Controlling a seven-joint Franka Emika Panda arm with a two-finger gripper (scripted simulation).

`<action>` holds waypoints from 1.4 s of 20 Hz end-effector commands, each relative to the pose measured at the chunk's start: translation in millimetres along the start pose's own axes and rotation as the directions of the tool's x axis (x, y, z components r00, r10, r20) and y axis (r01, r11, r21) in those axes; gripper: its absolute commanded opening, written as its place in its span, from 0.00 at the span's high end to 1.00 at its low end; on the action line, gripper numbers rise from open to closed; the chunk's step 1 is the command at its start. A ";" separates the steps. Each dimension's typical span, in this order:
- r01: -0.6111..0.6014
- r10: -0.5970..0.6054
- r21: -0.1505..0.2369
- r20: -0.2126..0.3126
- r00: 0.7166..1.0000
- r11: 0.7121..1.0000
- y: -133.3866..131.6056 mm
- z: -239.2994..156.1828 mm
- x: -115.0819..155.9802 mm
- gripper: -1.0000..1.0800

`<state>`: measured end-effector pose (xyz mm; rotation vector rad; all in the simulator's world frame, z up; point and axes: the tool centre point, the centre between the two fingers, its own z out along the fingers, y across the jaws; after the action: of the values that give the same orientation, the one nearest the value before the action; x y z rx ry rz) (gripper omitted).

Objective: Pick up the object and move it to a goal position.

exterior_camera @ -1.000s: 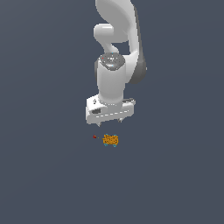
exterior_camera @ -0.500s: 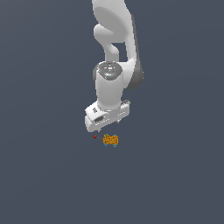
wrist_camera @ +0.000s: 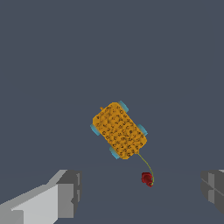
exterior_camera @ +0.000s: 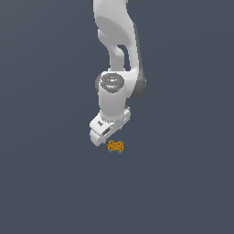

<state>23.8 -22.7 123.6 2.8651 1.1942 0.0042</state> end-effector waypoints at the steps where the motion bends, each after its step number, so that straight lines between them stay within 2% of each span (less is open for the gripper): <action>1: 0.068 -0.068 0.003 0.000 0.998 0.998 1.4 6.0 -0.5 0.04; 9: 0.277 -0.277 0.012 -0.004 0.961 0.961 5.4 24.6 -2.0 0.04; 19: 0.506 -0.505 0.020 -0.019 0.863 0.862 9.4 46.1 -3.9 0.04; 24: 0.576 -0.576 0.021 -0.026 0.817 0.817 10.7 53.2 -4.5 0.04; 28: 0.611 -0.610 0.020 -0.030 0.792 0.792 11.2 56.8 -4.8 0.04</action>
<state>29.1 -35.8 68.5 2.3709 2.0576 -0.0027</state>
